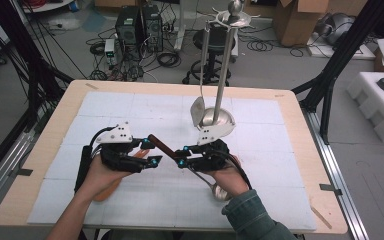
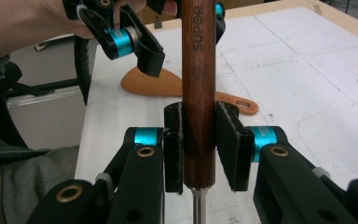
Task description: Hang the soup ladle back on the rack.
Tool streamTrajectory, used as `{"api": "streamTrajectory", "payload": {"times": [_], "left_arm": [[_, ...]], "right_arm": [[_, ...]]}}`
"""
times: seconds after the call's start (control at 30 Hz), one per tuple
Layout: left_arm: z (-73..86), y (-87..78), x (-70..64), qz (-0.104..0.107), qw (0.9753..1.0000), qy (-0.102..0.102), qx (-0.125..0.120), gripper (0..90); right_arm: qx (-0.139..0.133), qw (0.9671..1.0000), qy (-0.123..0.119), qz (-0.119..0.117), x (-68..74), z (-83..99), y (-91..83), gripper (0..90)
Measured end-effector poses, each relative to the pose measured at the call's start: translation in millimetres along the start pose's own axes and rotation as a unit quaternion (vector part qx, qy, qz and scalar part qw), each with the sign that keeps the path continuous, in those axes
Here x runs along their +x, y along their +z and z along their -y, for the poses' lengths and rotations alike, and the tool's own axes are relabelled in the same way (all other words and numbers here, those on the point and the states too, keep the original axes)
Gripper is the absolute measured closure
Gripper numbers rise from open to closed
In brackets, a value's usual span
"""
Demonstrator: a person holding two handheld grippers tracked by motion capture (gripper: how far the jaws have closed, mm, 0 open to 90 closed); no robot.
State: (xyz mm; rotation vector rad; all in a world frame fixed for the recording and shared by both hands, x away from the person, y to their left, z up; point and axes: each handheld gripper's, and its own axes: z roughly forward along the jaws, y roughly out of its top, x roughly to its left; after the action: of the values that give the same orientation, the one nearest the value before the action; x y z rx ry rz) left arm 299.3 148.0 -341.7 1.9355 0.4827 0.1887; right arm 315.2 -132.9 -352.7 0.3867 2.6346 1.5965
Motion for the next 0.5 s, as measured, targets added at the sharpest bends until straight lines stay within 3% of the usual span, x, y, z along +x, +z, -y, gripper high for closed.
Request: {"api": "streamTrajectory", "payload": {"times": [0.5], "left_arm": [[-14.4,2.7,-0.7,0.003,1.0000,0.005,0.000,49.1]], "right_arm": [[-0.016,0.9999,0.004,0.005,-1.2,-4.2,-5.0,73.7]]}}
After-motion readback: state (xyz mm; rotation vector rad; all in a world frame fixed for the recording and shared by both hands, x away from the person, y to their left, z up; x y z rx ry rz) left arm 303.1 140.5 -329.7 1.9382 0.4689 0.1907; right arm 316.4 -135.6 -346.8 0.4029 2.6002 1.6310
